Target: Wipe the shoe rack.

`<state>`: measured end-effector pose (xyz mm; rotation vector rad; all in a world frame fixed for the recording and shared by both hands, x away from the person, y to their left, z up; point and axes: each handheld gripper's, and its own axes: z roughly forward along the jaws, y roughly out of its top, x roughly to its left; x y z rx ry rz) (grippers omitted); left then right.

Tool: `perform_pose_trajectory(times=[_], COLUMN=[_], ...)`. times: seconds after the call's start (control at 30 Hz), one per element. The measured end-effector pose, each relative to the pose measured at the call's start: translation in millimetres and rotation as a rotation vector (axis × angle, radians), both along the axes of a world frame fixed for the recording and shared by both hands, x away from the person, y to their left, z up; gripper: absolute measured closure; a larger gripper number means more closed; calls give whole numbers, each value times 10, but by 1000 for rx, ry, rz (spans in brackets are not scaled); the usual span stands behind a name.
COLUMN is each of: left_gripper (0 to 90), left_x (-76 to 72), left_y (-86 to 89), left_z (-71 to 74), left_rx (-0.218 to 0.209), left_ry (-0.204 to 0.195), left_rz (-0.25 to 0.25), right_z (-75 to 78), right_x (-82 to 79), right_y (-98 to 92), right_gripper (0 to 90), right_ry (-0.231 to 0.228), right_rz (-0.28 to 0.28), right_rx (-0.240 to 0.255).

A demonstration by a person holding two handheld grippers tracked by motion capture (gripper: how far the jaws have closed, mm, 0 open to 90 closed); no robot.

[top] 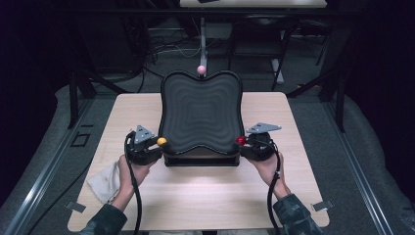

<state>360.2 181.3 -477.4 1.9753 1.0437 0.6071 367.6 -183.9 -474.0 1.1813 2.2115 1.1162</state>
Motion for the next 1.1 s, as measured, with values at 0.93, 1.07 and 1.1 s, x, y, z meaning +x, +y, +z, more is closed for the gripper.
perform_pose_trajectory(times=[0.93,1.07,1.1], left_gripper=[148,142,137], left_x=[-321,-440,-467], left_y=[237,189,175], left_z=[-69,-151,-171], left_rx=[-40,-17,-12], left_ry=[87,123,131], left_rz=[51,21,16], right_z=[32,-27,-44], right_x=[-282,-349,-360], right_y=[-232,-284,-300], right_gripper=[67,45,44], right_ry=[19,32,36], right_rz=[-50,-57,-51], right_rx=[-13,-38,-39])
